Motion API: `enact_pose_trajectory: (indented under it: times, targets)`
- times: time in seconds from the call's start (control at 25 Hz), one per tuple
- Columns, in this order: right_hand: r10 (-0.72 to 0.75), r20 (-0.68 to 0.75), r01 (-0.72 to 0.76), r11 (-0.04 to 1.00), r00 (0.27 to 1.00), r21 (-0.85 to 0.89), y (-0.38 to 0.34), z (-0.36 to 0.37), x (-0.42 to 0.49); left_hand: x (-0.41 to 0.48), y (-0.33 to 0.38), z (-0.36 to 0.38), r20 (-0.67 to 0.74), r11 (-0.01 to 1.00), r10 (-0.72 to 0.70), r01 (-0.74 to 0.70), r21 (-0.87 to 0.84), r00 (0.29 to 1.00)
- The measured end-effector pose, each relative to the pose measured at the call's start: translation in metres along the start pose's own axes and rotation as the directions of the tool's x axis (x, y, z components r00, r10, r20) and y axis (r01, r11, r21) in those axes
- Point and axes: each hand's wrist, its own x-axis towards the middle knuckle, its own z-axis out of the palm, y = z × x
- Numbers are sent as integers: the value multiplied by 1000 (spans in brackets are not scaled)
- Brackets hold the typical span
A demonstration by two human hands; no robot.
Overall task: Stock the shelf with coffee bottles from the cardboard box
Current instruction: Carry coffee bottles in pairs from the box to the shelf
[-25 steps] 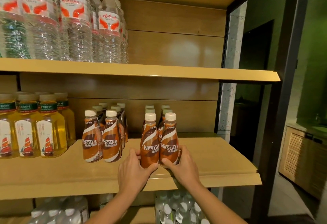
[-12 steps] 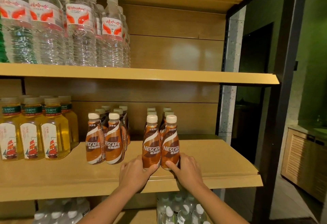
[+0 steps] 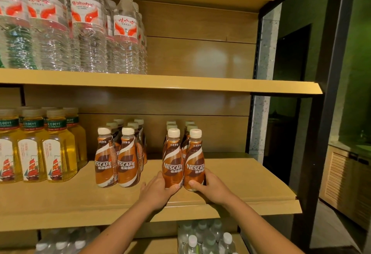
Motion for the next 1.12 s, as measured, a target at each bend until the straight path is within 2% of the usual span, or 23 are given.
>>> enact_pose_trajectory:
  times: [0.08, 0.28, 0.48, 0.56, 0.68, 1.12]
  targets:
    - [-7, 11, 7, 1000, 1000, 21, 4, 1, 4, 0, 2, -2, -5, 1000, -5, 5, -14, 1000]
    - [-21, -3, 21, 998, 1000, -55, 0, 1, 7, 3, 7, -4, 6, 999, -26, 27, -33, 1000]
    - [-26, -38, 22, 994, 999, -109, 0, 2, 15, 18, -4, -6, 113, 992, -26, 39, -117, 993]
    - [-21, -49, 14, 991, 999, -131, 0, 4, 18, 23, -6, -9, 136, 994, -29, 43, -101, 990]
    - [-17, -52, 10, 991, 999, -134, 0, 4, 26, 28, -4, -12, 138, 998, -26, 34, -59, 990]
    - [35, -46, -41, 992, 998, -120, -6, 3, 32, 32, -1, -15, 144, 981, -17, 45, -188, 989]
